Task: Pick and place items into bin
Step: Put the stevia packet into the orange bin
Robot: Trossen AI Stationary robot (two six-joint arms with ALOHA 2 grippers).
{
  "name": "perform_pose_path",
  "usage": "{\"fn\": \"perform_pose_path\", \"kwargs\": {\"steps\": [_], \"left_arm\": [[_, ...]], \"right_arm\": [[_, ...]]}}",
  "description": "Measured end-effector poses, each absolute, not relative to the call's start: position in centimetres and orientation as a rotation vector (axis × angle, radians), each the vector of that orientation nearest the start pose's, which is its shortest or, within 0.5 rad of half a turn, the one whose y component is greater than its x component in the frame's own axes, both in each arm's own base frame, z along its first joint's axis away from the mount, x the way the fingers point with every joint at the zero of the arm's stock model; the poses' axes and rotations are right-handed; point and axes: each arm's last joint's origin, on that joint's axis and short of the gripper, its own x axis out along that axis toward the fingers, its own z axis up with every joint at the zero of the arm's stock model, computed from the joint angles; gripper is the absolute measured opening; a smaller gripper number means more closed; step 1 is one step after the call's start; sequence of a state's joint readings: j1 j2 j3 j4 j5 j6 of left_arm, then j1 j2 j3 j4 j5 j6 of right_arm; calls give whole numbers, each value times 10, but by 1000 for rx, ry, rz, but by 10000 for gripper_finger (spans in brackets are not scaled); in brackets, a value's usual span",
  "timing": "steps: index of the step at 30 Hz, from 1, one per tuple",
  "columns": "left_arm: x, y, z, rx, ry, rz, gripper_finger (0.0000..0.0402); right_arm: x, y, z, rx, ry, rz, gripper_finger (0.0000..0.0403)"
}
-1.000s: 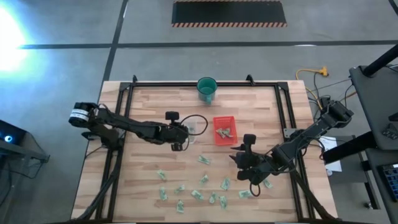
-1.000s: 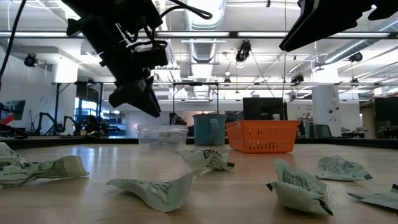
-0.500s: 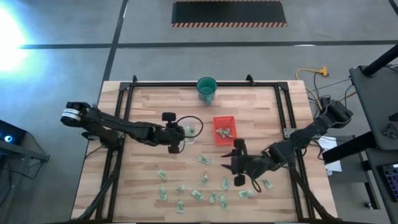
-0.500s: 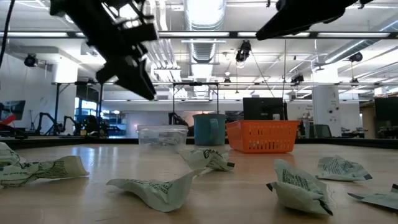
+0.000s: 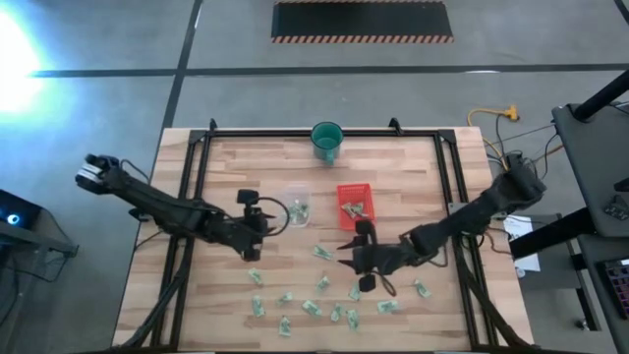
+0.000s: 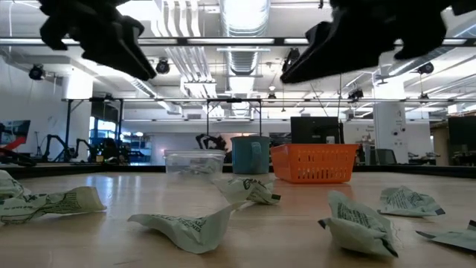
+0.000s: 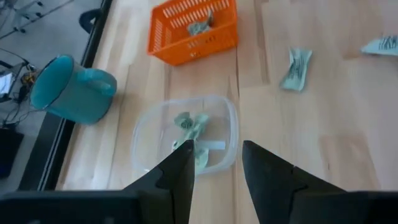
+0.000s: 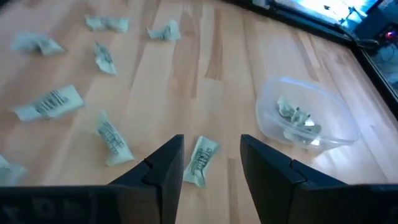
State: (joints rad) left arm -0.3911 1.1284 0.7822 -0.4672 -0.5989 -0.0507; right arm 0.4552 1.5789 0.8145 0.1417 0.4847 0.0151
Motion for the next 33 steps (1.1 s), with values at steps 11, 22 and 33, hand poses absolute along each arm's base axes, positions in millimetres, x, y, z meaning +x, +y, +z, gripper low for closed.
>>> {"fn": "perform_pose_path", "kwargs": {"steps": [11,22,33], "left_arm": [[191,-65,250,289,653,242,118],[190,-65,249,265,647,248,118],[190,-65,250,263,644,248,118]], "right_arm": [[345,114,166,-181,668,-146,148],[374,106,154,-79,852,-206,148],[385,102,135,-85,922,-169,148]]}}
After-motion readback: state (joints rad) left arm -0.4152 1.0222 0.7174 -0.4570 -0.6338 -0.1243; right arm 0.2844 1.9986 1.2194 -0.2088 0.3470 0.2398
